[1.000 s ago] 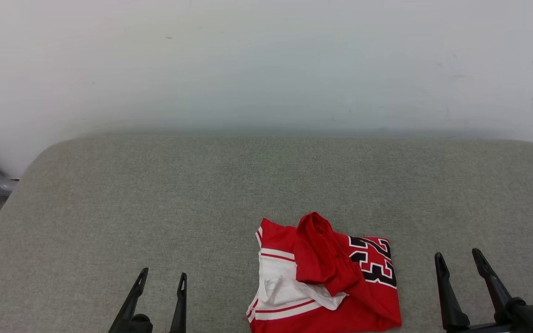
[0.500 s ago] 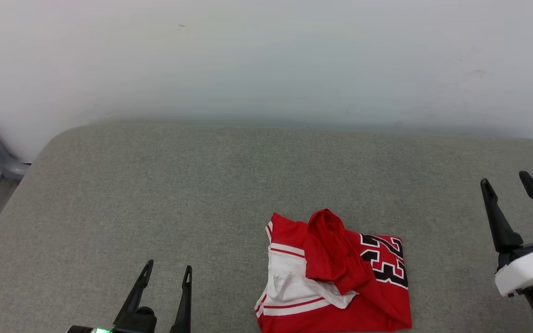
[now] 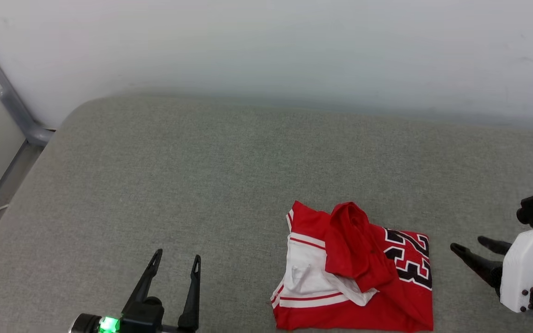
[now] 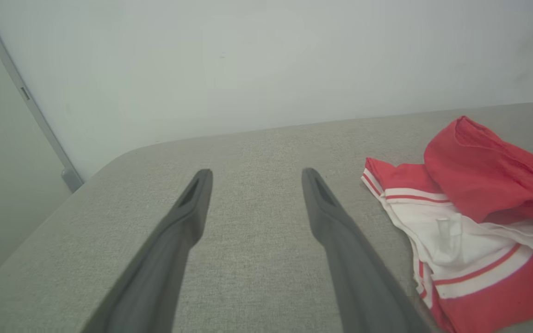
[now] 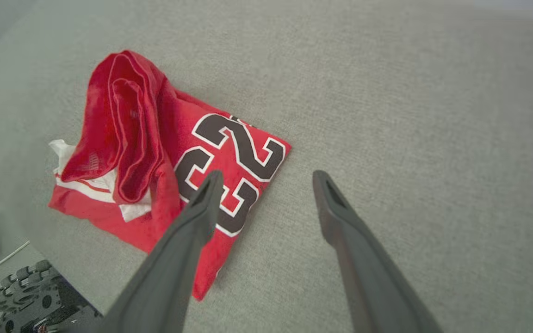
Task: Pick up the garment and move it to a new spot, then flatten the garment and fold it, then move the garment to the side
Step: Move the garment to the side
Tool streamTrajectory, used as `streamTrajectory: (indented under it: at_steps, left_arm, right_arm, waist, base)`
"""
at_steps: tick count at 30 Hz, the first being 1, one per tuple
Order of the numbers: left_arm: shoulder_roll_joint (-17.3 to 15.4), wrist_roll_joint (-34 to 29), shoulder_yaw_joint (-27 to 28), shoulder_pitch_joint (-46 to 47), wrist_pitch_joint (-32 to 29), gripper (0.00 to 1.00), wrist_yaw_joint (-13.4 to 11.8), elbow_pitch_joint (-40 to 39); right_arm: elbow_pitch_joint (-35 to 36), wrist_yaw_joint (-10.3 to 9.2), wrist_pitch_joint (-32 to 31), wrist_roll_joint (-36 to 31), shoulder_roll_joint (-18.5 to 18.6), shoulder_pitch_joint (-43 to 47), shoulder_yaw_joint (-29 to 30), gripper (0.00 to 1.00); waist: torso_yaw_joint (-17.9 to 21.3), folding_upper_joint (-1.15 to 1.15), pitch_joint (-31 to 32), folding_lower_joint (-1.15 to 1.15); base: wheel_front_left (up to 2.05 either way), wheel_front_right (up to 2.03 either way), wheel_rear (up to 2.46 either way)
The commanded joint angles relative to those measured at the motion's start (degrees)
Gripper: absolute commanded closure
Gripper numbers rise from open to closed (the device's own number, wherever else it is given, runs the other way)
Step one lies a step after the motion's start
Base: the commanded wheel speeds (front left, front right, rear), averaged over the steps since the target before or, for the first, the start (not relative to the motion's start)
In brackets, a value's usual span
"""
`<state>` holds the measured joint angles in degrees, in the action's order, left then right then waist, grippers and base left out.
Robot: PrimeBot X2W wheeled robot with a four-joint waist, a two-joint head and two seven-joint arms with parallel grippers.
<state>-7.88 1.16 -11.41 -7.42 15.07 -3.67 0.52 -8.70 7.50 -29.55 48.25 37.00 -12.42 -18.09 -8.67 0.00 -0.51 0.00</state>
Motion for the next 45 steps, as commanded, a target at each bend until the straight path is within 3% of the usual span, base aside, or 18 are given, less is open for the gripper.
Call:
streamTrajectory:
  at_steps: [1,11,24,30,32,45]
  left_arm:
    - [0.25,-0.24,-0.06,0.92,0.12,0.0,0.04,-0.12]
    - [0.8,-0.42,-0.49,3.4,0.12,0.0,0.44,-0.21]
    - [1.21,-0.44,-0.94,6.62,0.13,0.0,0.94,0.36]
    - [1.4,-0.38,-0.94,7.52,0.12,0.0,1.0,0.49]
    - [1.43,-0.37,-0.92,7.58,0.12,0.0,0.96,0.57]
    - [1.68,0.38,-0.24,4.3,0.12,0.0,0.77,1.35]
  right_arm:
    - [-0.25,-0.03,-0.44,0.91,-0.01,-0.17,-0.29,0.0]
    - [-5.23,-0.03,-5.64,6.29,-3.02,-2.17,-2.52,0.0]
    - [-12.68,-0.03,-3.91,9.85,-7.89,-4.94,-8.81,0.0]
    - [-13.02,-0.04,-1.53,10.99,-7.23,-6.29,-12.57,0.0]
    - [-12.8,-0.06,0.67,10.15,-6.05,-7.07,-13.8,1.0]
    - [-6.19,-0.04,12.33,9.87,1.54,-13.0,-19.56,1.0]
  waist:
    - [-0.52,0.0,-0.72,0.0]
    - [-2.35,0.0,-4.89,0.0]
    - [-4.1,0.0,-9.14,0.0]
    - [-4.29,0.0,-9.88,0.0]
    - [-4.23,0.0,-9.81,0.0]
    - [-0.05,0.0,-4.65,0.0]
  base:
    - [0.0,0.0,0.0]
    - [0.0,0.0,0.0]
    - [0.0,0.0,0.0]
    - [0.0,0.0,0.0]
    - [0.0,0.0,0.0]
    - [0.0,0.0,0.0]
